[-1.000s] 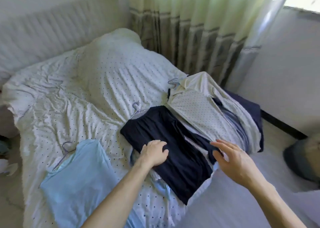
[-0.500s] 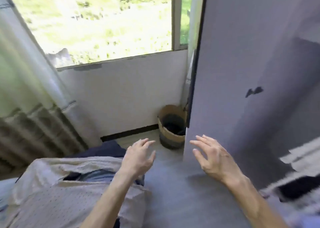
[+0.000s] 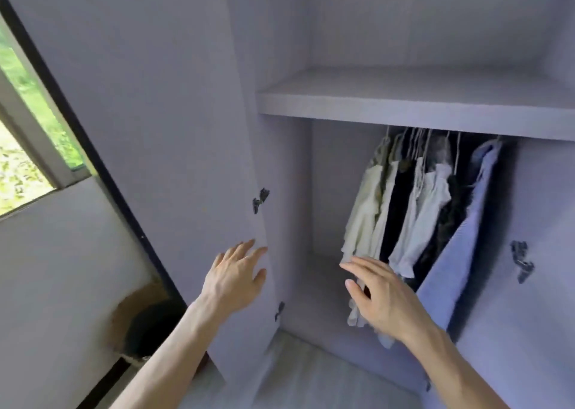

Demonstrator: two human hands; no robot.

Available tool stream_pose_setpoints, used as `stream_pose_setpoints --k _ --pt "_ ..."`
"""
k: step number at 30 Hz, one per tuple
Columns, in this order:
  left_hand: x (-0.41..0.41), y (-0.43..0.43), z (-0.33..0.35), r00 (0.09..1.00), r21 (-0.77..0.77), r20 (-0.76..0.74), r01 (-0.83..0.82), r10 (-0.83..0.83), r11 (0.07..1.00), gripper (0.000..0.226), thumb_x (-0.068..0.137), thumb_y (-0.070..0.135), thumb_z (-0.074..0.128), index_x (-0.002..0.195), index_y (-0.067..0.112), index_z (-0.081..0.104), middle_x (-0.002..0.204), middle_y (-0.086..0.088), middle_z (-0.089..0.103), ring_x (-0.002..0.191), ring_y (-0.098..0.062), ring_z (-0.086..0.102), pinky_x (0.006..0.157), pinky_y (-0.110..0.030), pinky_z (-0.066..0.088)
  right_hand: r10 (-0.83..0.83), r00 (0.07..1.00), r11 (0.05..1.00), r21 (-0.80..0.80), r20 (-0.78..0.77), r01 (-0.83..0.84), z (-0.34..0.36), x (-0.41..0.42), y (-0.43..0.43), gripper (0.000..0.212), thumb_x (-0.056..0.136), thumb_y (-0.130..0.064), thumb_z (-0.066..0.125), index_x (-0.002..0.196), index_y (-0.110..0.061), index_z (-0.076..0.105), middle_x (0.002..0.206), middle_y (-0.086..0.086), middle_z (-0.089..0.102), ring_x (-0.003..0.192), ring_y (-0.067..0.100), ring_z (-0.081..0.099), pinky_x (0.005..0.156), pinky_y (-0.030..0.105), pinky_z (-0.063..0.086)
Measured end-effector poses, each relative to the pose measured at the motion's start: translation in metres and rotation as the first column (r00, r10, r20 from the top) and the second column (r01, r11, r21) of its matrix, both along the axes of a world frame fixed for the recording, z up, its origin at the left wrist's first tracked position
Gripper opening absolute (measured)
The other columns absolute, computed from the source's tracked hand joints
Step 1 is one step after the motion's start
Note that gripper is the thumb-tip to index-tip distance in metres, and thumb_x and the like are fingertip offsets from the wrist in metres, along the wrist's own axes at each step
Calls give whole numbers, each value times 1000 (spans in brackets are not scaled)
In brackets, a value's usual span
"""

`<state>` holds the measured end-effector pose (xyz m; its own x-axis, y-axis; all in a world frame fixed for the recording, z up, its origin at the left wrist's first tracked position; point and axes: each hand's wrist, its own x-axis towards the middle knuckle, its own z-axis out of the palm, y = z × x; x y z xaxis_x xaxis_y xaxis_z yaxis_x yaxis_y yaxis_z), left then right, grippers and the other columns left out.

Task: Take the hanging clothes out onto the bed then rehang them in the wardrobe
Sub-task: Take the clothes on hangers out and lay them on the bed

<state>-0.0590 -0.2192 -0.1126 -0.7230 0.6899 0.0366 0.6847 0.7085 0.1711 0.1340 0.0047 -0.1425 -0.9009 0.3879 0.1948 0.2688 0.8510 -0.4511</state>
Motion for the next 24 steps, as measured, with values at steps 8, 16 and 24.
stream_pose_setpoints --k 8,16,24 --pt "-72 106 56 967 43 -161 209 -199 977 56 101 36 45 154 33 29 165 -2 14 152 -20 13 121 -45 17 -195 979 980 46 63 192 20 -12 50 42 102 -43 42 144 -38 45 154 -18 36 145 2 22 115 23 26" --pt "-140 216 98 902 175 -394 262 -176 949 72 101 51 39 158 39 -4 166 1 -19 154 -23 -6 121 -54 7 -254 960 955 -125 120 268 38 -98 141 67 101 -47 41 157 -26 10 162 -7 20 144 14 31 109 35 39" --pt "-193 320 110 900 227 -417 235 -124 945 69 102 58 20 152 40 -24 162 6 -30 150 -16 -24 123 -56 -3 -339 918 851 -349 205 392 25 -204 242 81 99 -47 45 158 -19 -2 160 10 26 131 30 50 102 38 47"
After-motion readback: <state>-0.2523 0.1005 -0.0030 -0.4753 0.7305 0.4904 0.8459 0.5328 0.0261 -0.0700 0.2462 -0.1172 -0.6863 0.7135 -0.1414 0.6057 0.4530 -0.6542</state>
